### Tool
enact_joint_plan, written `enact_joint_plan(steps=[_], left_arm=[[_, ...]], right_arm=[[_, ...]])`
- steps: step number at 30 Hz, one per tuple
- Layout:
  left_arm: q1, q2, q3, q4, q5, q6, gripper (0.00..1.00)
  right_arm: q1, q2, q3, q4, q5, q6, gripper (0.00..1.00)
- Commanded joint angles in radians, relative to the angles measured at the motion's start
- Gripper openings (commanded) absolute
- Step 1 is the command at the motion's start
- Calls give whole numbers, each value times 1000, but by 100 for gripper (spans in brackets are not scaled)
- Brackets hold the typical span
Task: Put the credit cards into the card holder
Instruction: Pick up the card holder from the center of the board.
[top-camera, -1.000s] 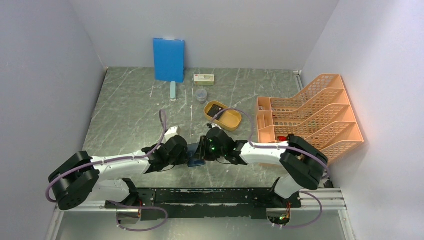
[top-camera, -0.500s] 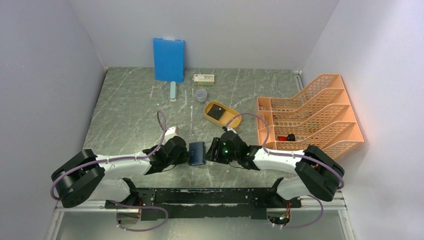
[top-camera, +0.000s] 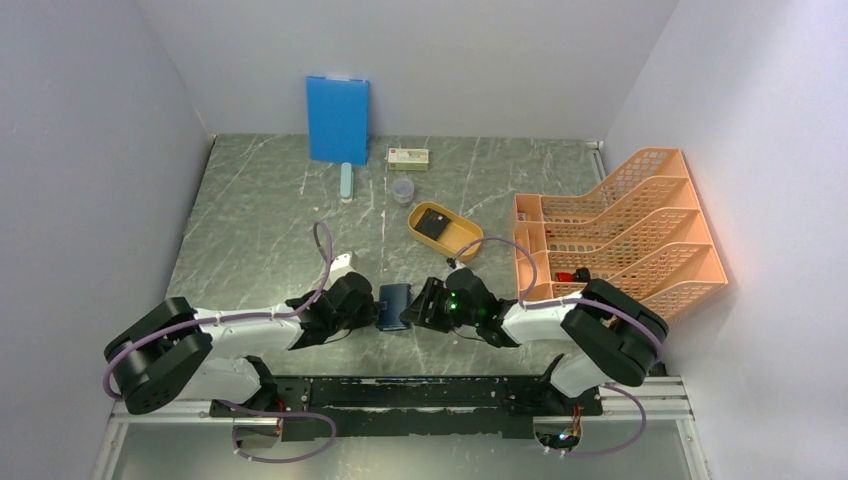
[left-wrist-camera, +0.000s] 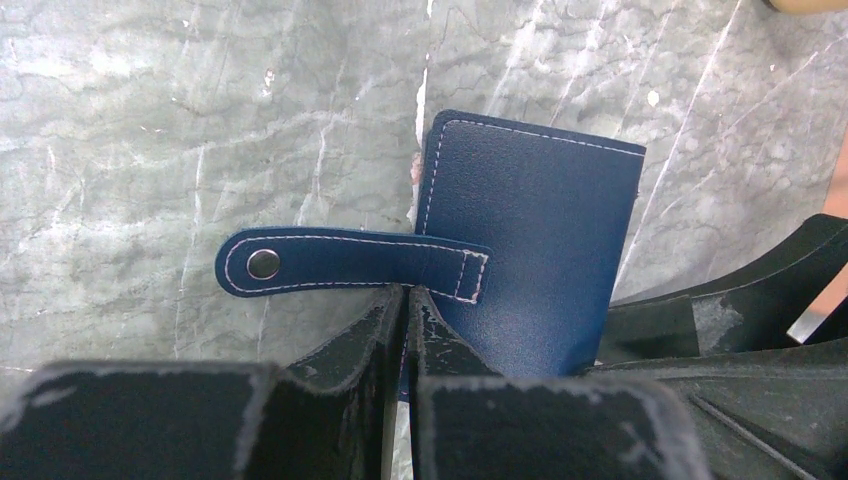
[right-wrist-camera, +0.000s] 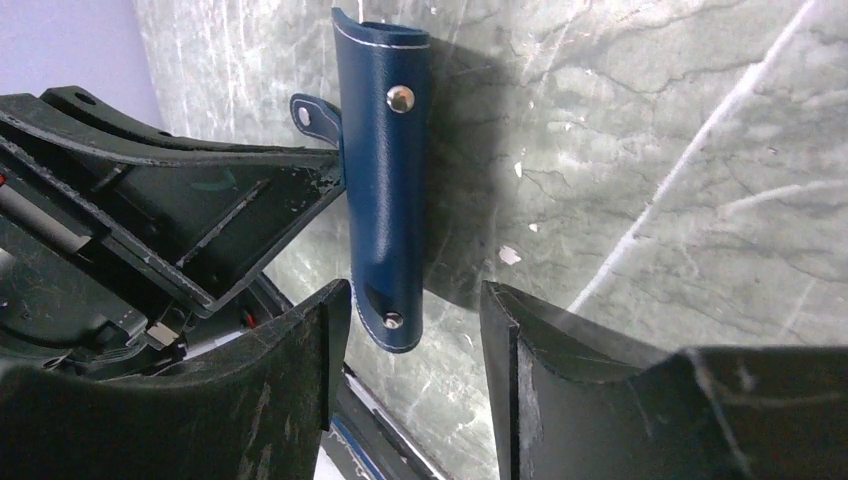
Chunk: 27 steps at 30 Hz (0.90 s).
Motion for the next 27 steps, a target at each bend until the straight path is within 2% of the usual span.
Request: enact_joint_plan(steps=[1, 22, 27], left_arm=[[2, 49, -44, -87, 24, 14, 11], [2, 72, -64, -37, 60, -1, 11], [2, 74, -65, -33, 63, -3, 11]], right_arm=[[-6, 35, -3, 66, -1, 19, 54], [0, 204, -4, 233, -63, 119, 42], [1, 223, -12, 267, -77, 128, 29]])
